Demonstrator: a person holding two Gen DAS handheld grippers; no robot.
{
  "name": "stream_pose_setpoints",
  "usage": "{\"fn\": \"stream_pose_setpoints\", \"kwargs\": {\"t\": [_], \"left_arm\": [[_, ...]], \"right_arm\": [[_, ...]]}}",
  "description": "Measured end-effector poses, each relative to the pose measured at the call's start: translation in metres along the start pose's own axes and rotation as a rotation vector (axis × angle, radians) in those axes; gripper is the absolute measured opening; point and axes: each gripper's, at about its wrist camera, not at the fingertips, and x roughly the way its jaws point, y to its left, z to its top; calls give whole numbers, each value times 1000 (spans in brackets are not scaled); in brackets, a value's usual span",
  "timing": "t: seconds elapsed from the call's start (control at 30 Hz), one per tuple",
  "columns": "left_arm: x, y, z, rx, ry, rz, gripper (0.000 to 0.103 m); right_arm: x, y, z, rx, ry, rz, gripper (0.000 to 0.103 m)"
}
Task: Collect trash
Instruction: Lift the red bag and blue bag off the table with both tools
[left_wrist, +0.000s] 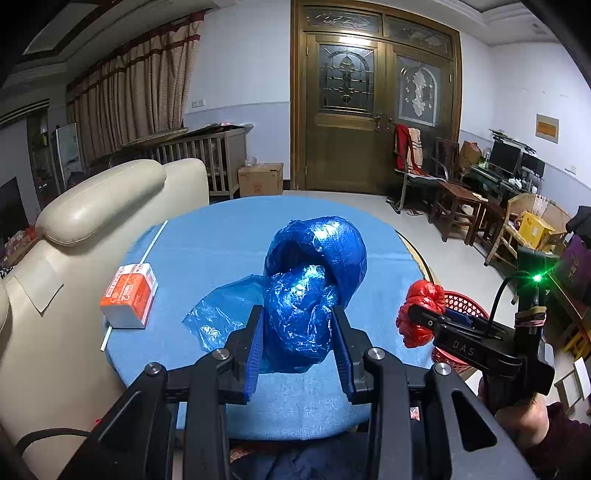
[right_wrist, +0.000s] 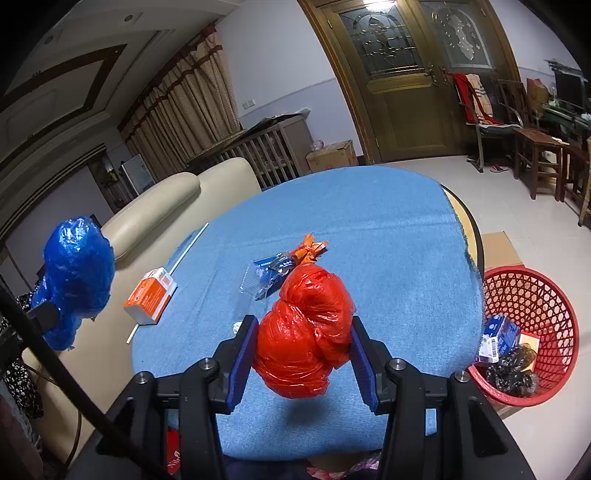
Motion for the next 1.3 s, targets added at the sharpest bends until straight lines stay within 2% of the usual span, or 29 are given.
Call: {"fn": "stream_pose_setpoints", "kwargs": {"t": [1.3], "left_arm": [[24, -10, -19, 26, 97, -40, 37]], "right_arm": [[4, -11, -2, 23, 16, 5, 51]]}}
